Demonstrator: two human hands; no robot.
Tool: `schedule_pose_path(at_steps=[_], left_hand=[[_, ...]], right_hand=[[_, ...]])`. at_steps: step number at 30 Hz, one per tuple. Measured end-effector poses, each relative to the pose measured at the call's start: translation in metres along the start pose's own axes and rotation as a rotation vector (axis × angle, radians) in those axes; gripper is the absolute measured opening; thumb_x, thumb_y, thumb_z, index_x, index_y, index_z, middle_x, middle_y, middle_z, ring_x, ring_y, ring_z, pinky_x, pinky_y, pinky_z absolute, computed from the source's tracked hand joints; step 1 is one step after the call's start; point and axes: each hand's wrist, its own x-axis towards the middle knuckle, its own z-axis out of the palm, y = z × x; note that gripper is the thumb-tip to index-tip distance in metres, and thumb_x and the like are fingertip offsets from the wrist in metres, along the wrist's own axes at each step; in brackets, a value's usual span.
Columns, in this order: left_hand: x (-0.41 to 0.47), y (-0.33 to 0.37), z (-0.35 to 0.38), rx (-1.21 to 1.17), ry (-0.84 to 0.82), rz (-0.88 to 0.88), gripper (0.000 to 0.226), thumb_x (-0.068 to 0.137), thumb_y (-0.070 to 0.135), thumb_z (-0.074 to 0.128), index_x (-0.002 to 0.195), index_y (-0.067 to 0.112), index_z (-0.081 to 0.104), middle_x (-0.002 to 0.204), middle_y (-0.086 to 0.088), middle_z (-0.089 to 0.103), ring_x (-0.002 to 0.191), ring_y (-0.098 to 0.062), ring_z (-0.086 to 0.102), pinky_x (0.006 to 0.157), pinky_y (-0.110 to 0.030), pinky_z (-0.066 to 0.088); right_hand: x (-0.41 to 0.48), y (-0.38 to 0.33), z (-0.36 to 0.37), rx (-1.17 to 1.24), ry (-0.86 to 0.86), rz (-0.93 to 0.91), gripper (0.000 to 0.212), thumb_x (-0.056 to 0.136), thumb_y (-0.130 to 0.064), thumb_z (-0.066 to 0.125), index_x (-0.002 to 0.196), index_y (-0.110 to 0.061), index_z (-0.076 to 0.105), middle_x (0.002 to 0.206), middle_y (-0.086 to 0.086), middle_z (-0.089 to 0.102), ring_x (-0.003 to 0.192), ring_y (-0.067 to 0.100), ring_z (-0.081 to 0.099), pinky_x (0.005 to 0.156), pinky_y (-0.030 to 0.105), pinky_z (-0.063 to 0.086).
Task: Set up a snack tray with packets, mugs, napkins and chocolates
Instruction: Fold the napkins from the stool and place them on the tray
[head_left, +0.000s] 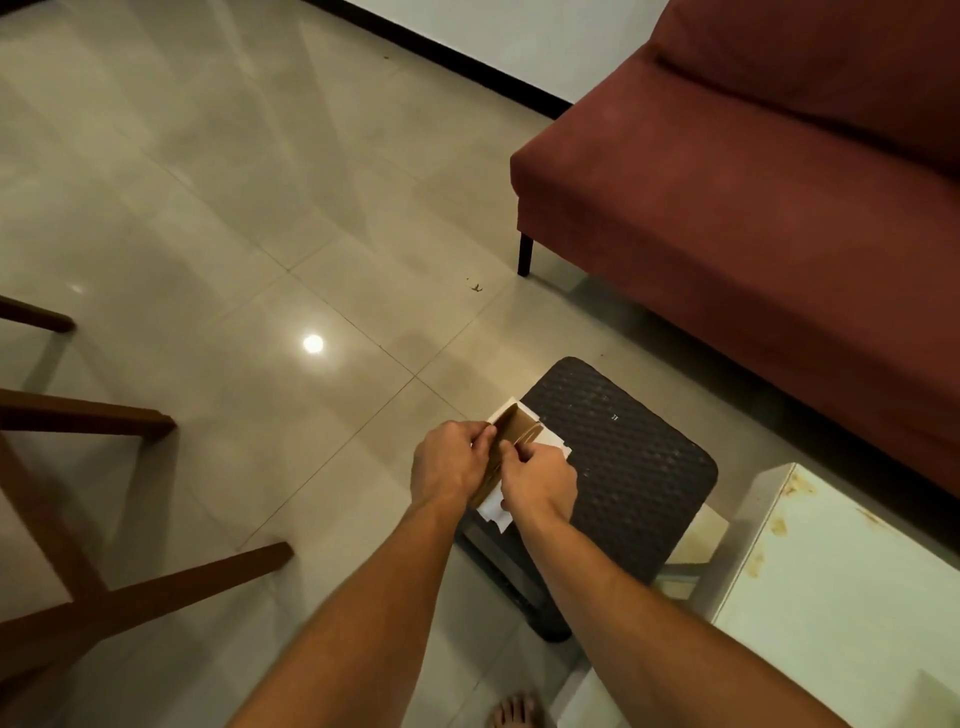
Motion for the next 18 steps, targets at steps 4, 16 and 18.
schedule_pose_path(at_steps=[4, 16, 18], left_hand=[[-0.005, -0.001, 0.002, 0.029, 0.044, 0.046, 0.033, 0.103, 0.045, 0.047, 0.116, 0.029, 0.074, 0.097, 0.002, 0.073, 0.08, -0.012, 0.064, 0.073, -0.028, 0.055], [-0.077, 0.106, 0.027, 0.004, 0.139, 0.472, 0.027, 0.1, 0.038, 0.055, 0.101, 0.022, 0.077, 0.084, 0.008, 0.064, 0.066, -0.003, 0.052, 0.064, -0.019, 0.041], [-0.101, 0.138, 0.051, -0.064, 0.082, 0.507, 0.026, 0.1, 0.038, 0.055, 0.098, 0.022, 0.076, 0.082, 0.013, 0.058, 0.065, 0.001, 0.051, 0.064, -0.017, 0.042]], right_hand=[[0.0, -0.003, 0.002, 0.005, 0.013, 0.006, 0.033, 0.101, -0.036, 0.054, 0.092, -0.013, 0.077, 0.086, 0.006, 0.077, 0.076, 0.022, 0.075, 0.076, 0.039, 0.063], [-0.034, 0.061, -0.132, 0.109, 0.272, -0.031, 0.035, 0.099, -0.042, 0.054, 0.077, -0.021, 0.073, 0.067, -0.008, 0.068, 0.064, 0.009, 0.065, 0.06, 0.028, 0.053], [-0.042, 0.093, -0.165, 0.107, 0.349, -0.037, 0.032, 0.1, -0.042, 0.054, 0.082, -0.024, 0.074, 0.069, -0.011, 0.068, 0.063, 0.006, 0.063, 0.06, 0.023, 0.051]])
